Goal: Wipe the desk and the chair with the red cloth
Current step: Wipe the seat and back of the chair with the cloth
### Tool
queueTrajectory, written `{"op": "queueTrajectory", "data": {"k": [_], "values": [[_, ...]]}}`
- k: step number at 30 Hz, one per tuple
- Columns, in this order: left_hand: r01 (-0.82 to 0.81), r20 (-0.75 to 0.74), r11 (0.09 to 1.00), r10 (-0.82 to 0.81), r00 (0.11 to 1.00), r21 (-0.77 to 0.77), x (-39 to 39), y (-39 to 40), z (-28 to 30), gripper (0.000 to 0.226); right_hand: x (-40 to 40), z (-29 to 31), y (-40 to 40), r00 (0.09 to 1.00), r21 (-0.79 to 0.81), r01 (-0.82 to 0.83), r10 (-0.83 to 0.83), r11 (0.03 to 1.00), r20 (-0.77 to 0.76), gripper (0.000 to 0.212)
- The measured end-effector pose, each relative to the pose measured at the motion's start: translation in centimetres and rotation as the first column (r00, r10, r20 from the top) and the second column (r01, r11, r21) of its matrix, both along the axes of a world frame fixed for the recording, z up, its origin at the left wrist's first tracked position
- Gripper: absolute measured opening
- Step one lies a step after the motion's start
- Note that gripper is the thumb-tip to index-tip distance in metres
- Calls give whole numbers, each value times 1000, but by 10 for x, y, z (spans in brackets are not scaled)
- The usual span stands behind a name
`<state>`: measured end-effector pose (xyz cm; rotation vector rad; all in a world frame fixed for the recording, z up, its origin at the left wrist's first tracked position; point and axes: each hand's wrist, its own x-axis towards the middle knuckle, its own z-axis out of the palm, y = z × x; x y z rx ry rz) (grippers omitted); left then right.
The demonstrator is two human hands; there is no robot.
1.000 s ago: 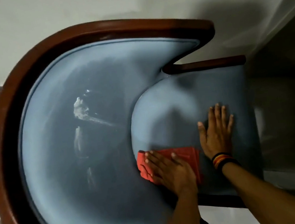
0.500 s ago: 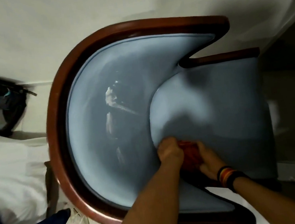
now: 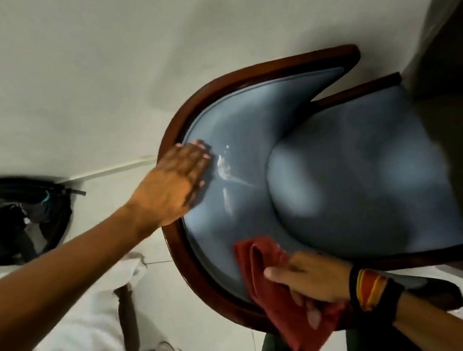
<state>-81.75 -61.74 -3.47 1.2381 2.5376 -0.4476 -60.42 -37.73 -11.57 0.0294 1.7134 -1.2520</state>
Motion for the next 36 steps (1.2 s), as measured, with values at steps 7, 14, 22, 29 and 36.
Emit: {"op": "queueTrajectory", "data": {"k": [7, 14, 22, 29, 36], "values": [[-195, -91, 981, 196, 976, 16, -12, -6, -24, 70, -8, -21, -18, 633, 373, -24, 303, 928, -713, 45], [-158, -157, 984, 145, 977, -76, -13, -6, -29, 73, 36, -33, -48, 898, 257, -93, 192, 962, -395, 95], [-179, -171, 981, 165, 971, -71, -13, -8, -37, 74, -61, -69, -134, 843, 74, 399, -334, 914, -421, 61], [-180, -194, 982, 166, 967, -60, -15, -6, -43, 77, -253, -72, -125, 271, -43, 947, -861, 319, -431, 71], [-189, -162, 982, 182, 970, -30, -15, -7, -40, 74, -84, -67, -165, 634, -99, 584, -529, 806, -564, 60]]}}
